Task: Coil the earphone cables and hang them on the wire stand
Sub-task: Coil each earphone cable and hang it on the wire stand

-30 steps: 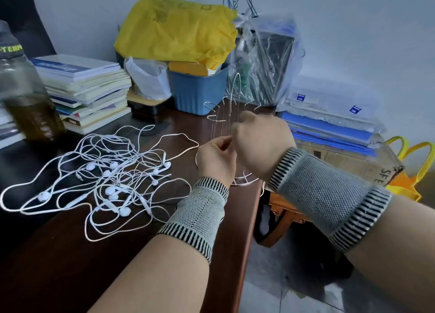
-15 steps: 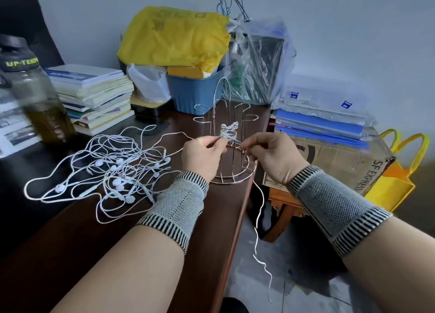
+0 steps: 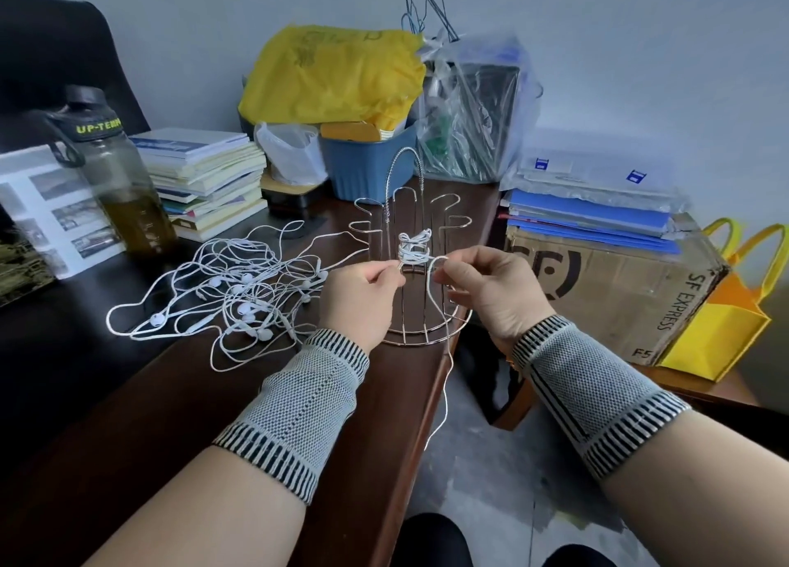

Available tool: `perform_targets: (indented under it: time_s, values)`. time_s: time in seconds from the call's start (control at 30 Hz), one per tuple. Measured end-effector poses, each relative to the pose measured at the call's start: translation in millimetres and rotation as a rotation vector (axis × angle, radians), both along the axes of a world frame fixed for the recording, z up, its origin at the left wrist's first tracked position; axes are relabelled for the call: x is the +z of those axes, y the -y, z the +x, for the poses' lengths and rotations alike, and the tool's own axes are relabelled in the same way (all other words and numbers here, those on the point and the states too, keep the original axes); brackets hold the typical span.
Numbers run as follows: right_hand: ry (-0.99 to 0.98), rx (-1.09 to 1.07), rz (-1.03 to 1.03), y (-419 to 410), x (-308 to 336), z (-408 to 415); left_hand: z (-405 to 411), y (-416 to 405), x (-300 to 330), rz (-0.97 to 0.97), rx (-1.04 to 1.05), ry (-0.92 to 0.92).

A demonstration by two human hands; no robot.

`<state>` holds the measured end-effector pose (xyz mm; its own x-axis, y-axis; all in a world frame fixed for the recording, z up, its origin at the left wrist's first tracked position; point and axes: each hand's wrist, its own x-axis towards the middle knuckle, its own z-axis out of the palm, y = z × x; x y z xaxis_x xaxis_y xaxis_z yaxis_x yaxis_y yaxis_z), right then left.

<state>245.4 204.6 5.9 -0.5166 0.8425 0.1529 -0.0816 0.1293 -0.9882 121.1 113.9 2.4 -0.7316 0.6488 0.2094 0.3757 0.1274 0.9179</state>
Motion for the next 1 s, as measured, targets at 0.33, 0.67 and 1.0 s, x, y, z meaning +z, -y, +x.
perform_targets:
  time_s: [0.33,0.67,1.0]
  values:
    - [-0.079,0.031,-0.178,2.4,-6.5,-7.5,7.7,10.0,-6.5,-0.133,0.015,-0.213]
    - [-0.088,0.036,-0.237,-5.2,-6.9,-6.4,18.4,-1.0,-0.3,0.048,-0.038,-0.13]
    - [-0.071,0.012,-0.186,-7.4,-4.1,-7.4,17.2,-1.4,19.1,-0.157,-0.185,-0.254]
